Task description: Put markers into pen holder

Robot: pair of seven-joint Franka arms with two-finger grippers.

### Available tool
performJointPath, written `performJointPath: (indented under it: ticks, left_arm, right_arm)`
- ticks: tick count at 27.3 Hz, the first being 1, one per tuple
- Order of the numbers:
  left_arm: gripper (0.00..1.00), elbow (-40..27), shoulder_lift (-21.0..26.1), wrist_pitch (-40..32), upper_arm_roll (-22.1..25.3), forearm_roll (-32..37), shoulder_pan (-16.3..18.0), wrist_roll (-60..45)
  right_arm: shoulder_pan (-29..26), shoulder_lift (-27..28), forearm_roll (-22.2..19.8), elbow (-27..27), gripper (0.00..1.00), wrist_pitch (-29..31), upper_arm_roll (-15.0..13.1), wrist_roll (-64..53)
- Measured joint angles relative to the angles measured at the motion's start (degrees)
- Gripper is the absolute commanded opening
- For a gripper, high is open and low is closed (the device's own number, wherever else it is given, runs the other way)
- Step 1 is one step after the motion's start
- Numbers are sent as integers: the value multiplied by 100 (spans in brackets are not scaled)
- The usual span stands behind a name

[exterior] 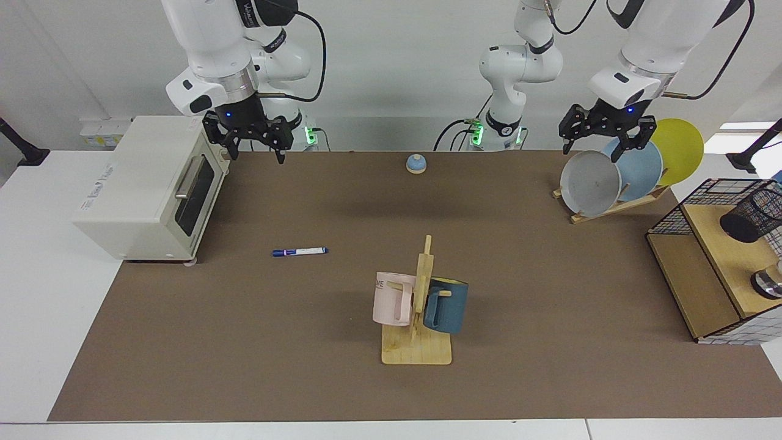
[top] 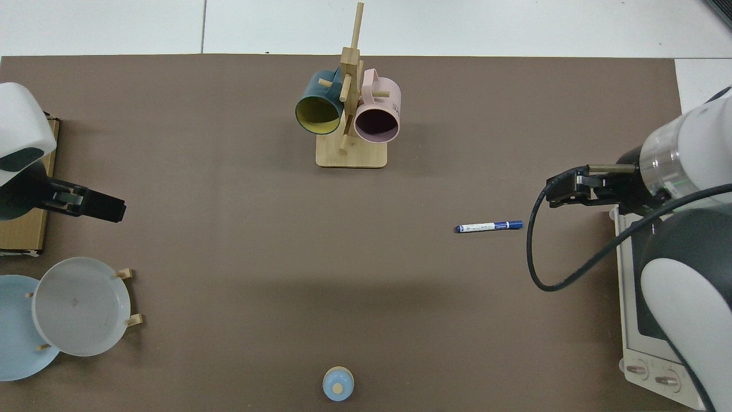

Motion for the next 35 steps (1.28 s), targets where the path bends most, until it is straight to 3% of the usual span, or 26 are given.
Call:
performJointPath:
  ticks: [13,20,26,35]
  left_arm:
    - [100,0,0,-3,-1,0,0,0]
    - [100,0,0,-3,-7,0,0,0]
    - [100,0,0,-4,-16,0,-2,0]
    - [100,0,0,-5,-45,-1,-22,0]
  right_arm:
    - [33,-27,26,-720,100,1027,38,4193]
    - [-2,-4,72,-1227,100,1525,18,5715]
    - [-74,105,153,-1884,100,2162,-9,6309]
    - [-430,331,723,-2626,100,3128,-35,6442]
